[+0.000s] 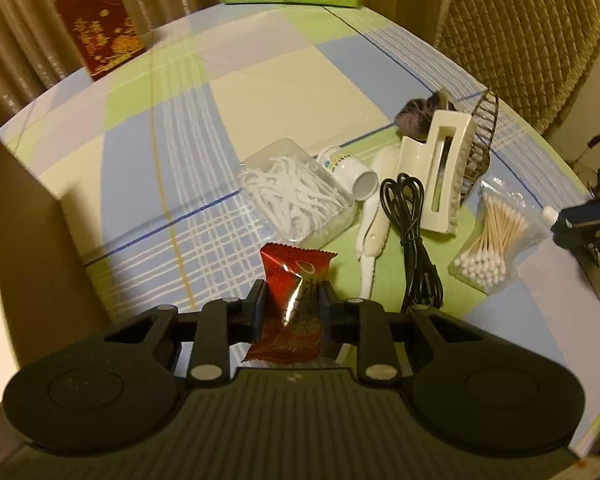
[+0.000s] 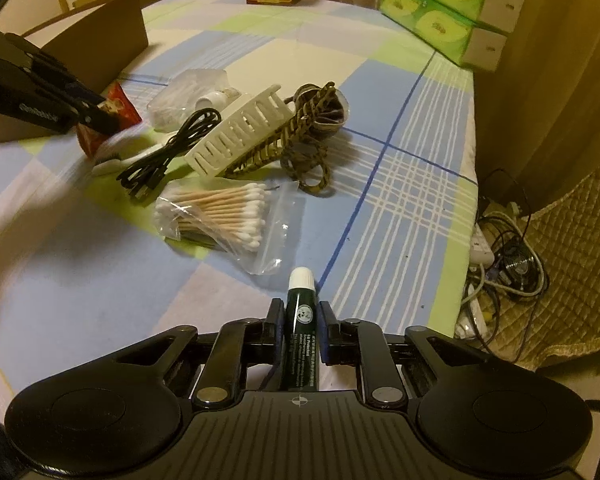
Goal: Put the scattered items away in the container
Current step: 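Grasp the green tube with the right tool while the left tool grasps the red candy packet, then carry the candy packet and green tube into the box with both tools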
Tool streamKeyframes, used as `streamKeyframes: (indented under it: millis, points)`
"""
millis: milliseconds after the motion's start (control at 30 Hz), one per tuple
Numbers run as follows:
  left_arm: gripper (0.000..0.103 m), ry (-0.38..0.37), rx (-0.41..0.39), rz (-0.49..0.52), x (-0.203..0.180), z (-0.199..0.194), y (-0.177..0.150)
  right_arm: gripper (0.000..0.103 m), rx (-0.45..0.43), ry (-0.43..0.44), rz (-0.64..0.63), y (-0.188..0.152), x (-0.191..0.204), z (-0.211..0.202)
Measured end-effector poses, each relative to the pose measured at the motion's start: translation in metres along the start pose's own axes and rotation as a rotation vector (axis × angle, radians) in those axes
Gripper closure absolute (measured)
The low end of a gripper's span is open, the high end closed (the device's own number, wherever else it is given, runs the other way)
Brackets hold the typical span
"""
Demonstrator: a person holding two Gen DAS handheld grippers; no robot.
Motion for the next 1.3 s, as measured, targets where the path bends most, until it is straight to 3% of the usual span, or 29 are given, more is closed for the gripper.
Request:
streamKeyframes:
  millis: [267,533,933,1300]
  points:
    - [0.081,0.029,-0.030,-0.126,0.007,-0.036,-0.014,0.090,0.022,0.014,0.021,-0.004,0.001,-0.008]
    - [0.081,0.036,-0.065,-0.241,0.018,-0.075,-0.034,0.090,-0.021,0.069,0.076,0.010,0.018,-0.035]
    - [0.081,0.021,-0.082,-0.284,0.049,-0.116,-0.066,0.090,-0.080,0.146,0.072,0.044,0.100,-0.050]
    - [0.081,0.049,-0.122,-0.326,0.109,-0.161,-0.096,0.090,-0.160,0.229,0.023,0.102,0.180,-0.046]
Point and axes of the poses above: each gripper's, at about its wrist camera, not at the fingertips, and z roughly the way its jaws point, x to its left, y to its top, the point moved 5 cm from there along z, roughly the way its jaws point, and after that the axes turned 3 degrees about z, right-handed, at the moved point
